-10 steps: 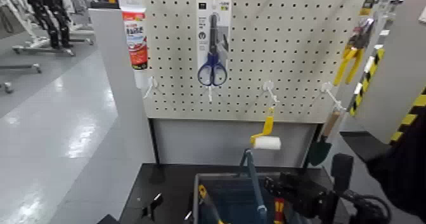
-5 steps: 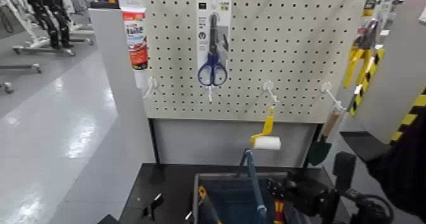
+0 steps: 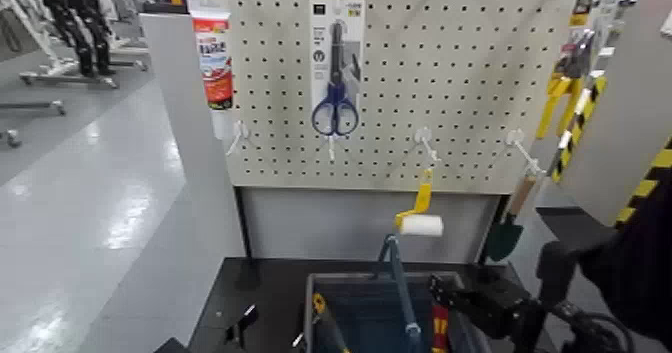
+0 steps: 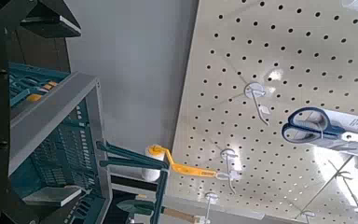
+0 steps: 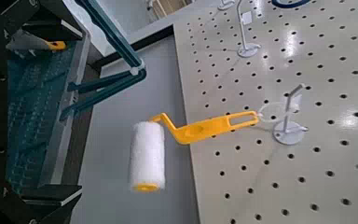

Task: Put the black wrench into the crate.

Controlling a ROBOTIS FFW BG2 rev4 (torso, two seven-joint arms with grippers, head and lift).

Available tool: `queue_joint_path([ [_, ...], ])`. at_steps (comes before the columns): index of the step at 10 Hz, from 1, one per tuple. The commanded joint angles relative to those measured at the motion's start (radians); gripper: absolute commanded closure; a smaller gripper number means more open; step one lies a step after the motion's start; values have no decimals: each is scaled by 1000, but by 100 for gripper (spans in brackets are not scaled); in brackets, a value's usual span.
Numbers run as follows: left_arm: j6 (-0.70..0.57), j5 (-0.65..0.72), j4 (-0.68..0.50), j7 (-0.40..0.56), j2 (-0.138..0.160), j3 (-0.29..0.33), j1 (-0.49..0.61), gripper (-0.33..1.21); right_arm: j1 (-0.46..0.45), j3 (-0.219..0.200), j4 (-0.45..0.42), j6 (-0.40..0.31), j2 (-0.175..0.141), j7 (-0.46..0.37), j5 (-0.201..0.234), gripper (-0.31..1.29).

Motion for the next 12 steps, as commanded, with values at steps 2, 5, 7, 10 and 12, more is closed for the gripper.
queue_joint_path([
  [2,-2,0,0,0,0,2,1,11,176,24,-55,-291,10,-165,20,14],
  [5,0,0,0,-5,0,3,2,11,305,56,-78,-463,4,-249,40,11],
  [7,0,0,-2,-5,0,5,4,11,371,82,-101,-487,2,-302,41,11],
  [10,3,-2,-9,-5,0,8,13,11,429,96,-132,-518,5,-351,54,11],
  [12,6,-6,-14,-5,-3,14,18,11,471,133,-131,-581,1,-427,54,11],
])
